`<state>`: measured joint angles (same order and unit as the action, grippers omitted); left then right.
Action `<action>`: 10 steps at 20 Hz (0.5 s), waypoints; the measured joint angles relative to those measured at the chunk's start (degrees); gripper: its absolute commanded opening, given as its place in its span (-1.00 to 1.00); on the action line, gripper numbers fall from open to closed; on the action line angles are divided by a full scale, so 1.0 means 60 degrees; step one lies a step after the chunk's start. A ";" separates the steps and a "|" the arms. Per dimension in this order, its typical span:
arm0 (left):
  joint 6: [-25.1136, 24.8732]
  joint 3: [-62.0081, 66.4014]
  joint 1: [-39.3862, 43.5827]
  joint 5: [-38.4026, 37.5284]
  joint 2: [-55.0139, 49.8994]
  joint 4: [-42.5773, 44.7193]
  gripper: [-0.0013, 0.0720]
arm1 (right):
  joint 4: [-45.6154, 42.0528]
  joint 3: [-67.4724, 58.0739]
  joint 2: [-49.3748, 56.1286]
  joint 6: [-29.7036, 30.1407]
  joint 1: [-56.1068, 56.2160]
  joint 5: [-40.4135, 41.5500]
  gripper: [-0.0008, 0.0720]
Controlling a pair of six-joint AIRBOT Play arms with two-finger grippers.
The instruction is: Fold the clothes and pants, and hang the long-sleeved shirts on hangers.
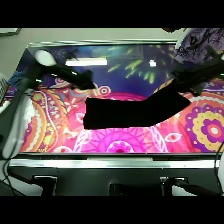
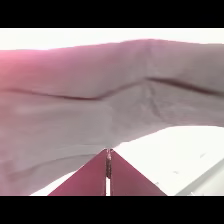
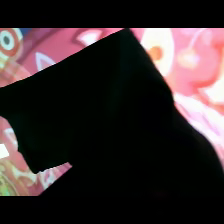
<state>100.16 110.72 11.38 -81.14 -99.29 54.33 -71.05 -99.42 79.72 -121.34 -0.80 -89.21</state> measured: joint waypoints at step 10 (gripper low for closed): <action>-0.0175 0.0007 -0.2823 -0.0685 0.2011 0.0590 -0.91 | -0.0277 0.0004 0.1413 -0.3002 0.4178 0.3217 -0.91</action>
<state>99.11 110.76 -5.56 -85.25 -87.22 57.87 -72.71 -99.39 88.20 -139.35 24.27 -69.91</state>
